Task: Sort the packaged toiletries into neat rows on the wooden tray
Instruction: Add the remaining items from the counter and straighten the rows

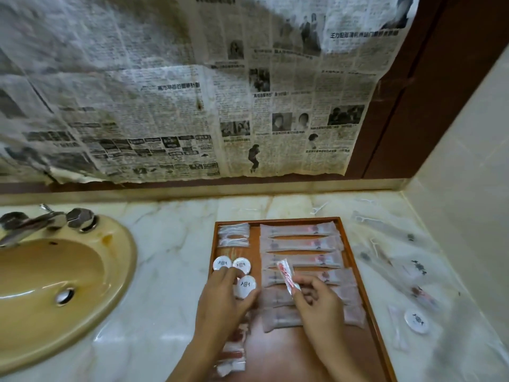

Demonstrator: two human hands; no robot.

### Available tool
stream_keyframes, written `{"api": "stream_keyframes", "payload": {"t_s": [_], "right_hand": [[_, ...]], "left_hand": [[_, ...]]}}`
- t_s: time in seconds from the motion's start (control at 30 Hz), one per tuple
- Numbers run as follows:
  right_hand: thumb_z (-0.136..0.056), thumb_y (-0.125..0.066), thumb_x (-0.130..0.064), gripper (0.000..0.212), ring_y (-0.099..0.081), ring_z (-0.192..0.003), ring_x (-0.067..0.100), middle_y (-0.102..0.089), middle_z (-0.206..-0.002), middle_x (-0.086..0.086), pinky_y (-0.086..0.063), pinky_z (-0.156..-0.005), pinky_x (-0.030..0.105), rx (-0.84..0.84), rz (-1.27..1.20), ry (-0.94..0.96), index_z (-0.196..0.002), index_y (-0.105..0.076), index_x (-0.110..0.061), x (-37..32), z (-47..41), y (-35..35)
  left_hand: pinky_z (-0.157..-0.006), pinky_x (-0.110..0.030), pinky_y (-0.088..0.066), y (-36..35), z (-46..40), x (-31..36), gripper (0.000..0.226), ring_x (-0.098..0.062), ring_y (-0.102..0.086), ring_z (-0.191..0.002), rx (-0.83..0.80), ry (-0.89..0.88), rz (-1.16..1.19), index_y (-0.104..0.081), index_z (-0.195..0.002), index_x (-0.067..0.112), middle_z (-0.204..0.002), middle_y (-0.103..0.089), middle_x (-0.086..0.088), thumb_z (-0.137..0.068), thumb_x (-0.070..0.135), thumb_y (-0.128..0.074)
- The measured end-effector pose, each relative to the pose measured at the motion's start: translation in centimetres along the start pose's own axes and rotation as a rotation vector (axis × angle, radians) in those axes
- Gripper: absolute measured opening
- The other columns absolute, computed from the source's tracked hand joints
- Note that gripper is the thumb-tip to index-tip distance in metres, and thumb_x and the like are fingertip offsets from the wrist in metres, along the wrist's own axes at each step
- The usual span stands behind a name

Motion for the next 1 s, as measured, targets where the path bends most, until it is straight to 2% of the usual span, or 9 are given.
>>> {"api": "stream_keyframes", "payload": {"t_s": [0.2,0.37,0.5,0.7,0.87,1.0], "right_hand": [[-0.086,-0.07,-0.002,0.028,-0.065,-0.071,0.002,-0.071,-0.079,-0.007,-0.05,-0.06,0.012,-0.059,0.028,-0.031,-0.089,-0.067,-0.03,-0.2,1.6,-1.8],[-0.086,-0.069,-0.001,0.024,-0.065,-0.068,0.001,-0.071,-0.08,-0.005,-0.051,-0.057,0.013,-0.075,0.018,-0.027,-0.093,-0.069,-0.025,-1.1,2.4,-2.8],[-0.088,-0.067,0.0,0.021,-0.064,-0.065,0.001,-0.071,-0.082,-0.002,-0.05,-0.052,0.012,-0.079,0.007,-0.03,-0.098,-0.07,-0.018,-1.5,2.9,-3.3],[-0.087,-0.068,-0.003,0.027,-0.067,-0.076,0.005,-0.071,-0.083,-0.015,-0.059,-0.067,0.029,-0.055,0.043,-0.032,-0.097,-0.07,-0.028,-1.1,3.4,-3.5],[-0.086,-0.069,-0.002,0.03,-0.066,-0.077,0.003,-0.071,-0.083,-0.017,-0.056,-0.065,0.019,-0.038,0.069,-0.01,-0.094,-0.069,-0.031,-1.2,3.9,-3.6],[-0.086,-0.068,-0.002,0.028,-0.066,-0.076,0.003,-0.07,-0.083,-0.019,-0.055,-0.065,0.018,-0.029,0.069,-0.018,-0.096,-0.07,-0.029,-1.2,4.3,-3.7]], "left_hand": [[-0.077,-0.028,-0.051,1.0,0.2,-3.8,0.042,-0.013,-0.056,-0.091,0.052,0.109,-0.036,-0.058,-0.108,0.026,-0.101,-0.059,0.007,-0.08,0.056,-0.068],[-0.078,-0.031,-0.05,0.9,0.1,-5.0,0.039,-0.015,-0.056,-0.092,0.076,0.114,-0.01,-0.058,-0.107,0.026,-0.1,-0.058,0.007,-0.081,0.052,-0.069],[-0.08,-0.033,-0.05,0.5,-0.4,-5.1,0.044,-0.017,-0.056,-0.091,0.099,0.099,-0.095,-0.061,-0.109,0.024,-0.101,-0.061,0.005,-0.08,0.056,-0.069],[-0.081,-0.032,-0.044,0.2,-0.5,-5.6,0.045,-0.016,-0.054,-0.095,0.112,0.123,-0.187,-0.062,-0.108,0.024,-0.103,-0.061,0.005,-0.079,0.057,-0.068],[-0.088,-0.028,-0.044,-0.1,0.0,-5.9,0.053,-0.014,-0.053,-0.104,0.103,0.159,-0.178,-0.06,-0.118,0.025,-0.116,-0.059,0.004,-0.08,0.062,-0.065],[-0.089,-0.027,-0.043,-0.1,-0.1,-6.0,0.055,-0.014,-0.052,-0.105,0.087,0.16,-0.172,-0.058,-0.12,0.025,-0.118,-0.057,0.004,-0.08,0.062,-0.064]]}}
Point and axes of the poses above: each hand's wrist, its own z-axis away from the middle knuckle, its own y-axis out of the back of the hand, x = y × z, the point moved 5 cm from there along -z, towards the middle knuckle
